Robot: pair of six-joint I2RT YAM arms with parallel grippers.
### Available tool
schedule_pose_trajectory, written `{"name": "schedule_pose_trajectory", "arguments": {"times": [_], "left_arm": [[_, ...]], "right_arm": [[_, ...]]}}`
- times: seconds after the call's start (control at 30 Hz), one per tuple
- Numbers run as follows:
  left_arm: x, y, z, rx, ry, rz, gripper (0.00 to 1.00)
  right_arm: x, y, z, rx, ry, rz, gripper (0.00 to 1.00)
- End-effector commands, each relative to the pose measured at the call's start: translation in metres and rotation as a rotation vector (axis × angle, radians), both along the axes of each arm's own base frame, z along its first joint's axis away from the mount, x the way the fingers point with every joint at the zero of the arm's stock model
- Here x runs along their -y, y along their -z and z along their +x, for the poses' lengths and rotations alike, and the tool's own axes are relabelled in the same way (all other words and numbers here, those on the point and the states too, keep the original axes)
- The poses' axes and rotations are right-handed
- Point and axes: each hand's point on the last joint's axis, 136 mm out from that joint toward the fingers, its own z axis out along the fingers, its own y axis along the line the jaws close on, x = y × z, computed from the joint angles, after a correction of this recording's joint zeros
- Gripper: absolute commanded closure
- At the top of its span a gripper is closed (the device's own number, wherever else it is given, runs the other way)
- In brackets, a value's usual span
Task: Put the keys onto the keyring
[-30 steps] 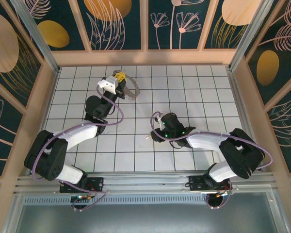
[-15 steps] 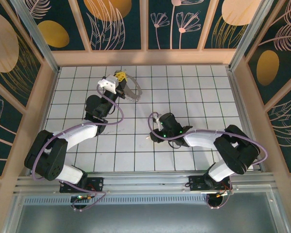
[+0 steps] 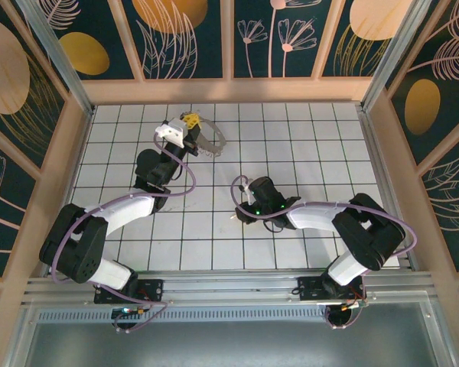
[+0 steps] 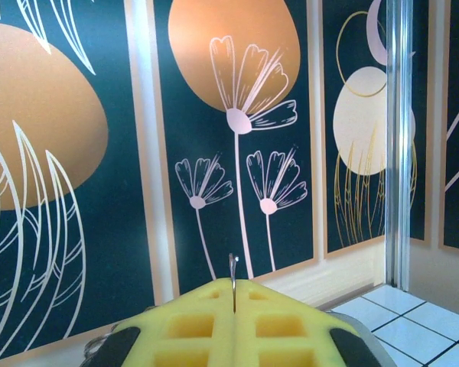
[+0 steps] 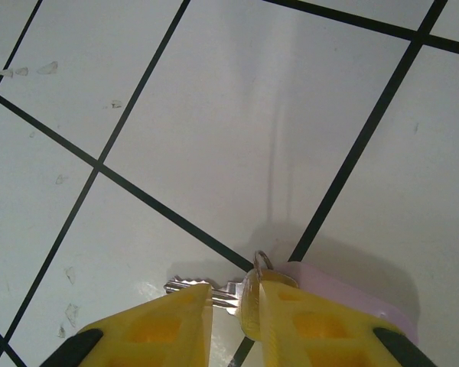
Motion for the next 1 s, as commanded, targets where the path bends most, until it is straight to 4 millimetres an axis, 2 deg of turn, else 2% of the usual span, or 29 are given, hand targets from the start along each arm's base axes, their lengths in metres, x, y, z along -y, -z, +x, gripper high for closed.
{"name": "schedule_pose_trajectory", "arguments": {"times": [0.0, 0.27, 0.37, 0.5, 0.97], "left_arm": [[-0.002, -0.025, -0.001, 0.064, 0.007, -0.042, 1.00], [-0.001, -0.025, 0.001, 0.064, 0.013, -0.048, 1.00], [0.000, -0.025, 0.001, 0.062, 0.013, -0.049, 1.00], [0.000, -0.025, 0.001, 0.062, 0.016, -0.050, 1.00], [0.000, -0.026, 0.000, 0.064, 0.020, -0.050, 1.00]], "right_arm": [[-0.002, -0.003, 0.010, 0.032, 0.001, 0.001, 0.78], [0.000, 0.001, 0.010, 0.026, 0.007, -0.006, 0.85], [0.001, 0.002, 0.010, 0.027, 0.010, -0.005, 0.94], [0.002, -0.001, 0.012, 0.032, 0.014, 0.000, 1.00], [0.001, -0.021, 0.012, 0.054, 0.006, 0.062, 1.00]]}}
